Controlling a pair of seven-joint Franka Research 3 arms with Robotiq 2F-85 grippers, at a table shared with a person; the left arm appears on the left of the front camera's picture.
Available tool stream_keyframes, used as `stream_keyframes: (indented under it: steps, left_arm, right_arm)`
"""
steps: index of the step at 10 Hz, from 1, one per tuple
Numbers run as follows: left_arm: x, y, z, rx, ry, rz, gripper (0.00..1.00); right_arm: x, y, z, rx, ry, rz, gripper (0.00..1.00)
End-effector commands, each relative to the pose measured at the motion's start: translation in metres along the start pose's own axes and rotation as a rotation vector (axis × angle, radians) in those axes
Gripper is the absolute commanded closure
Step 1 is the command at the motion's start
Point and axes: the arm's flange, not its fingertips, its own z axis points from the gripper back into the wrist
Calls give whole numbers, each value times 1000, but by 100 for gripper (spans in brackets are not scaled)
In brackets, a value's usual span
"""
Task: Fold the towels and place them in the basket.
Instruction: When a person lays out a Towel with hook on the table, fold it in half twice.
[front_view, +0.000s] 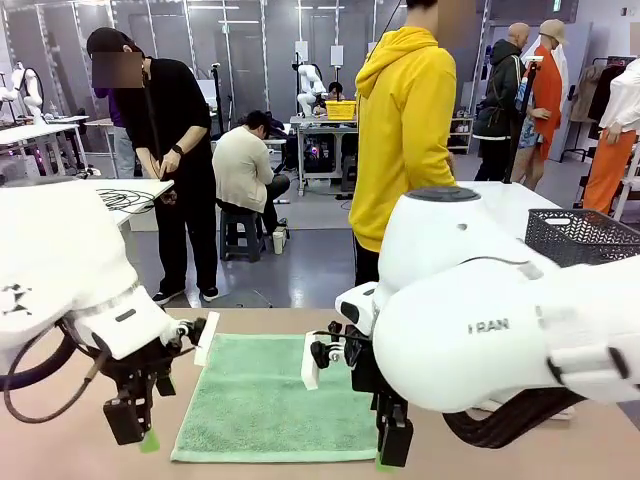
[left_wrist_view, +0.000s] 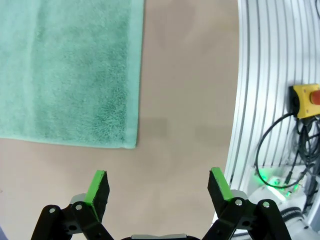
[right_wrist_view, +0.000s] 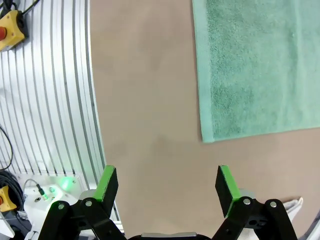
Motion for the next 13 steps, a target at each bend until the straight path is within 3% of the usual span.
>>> stream_keyframes:
  steps: [1, 4, 13]
  left_arm:
    - [-9, -10, -27, -22, 4, -14, 0]
    - [-6, -10, -50, -31, -34, 13, 0]
    - [-18, 3, -100, 9, 18, 7, 0]
  right_arm:
    - [-12, 4, -28, 27, -16, 24, 1]
    - [-13, -8, -54, 65, 11, 43, 1]
    - [-13, -37, -95, 76, 21, 33, 1]
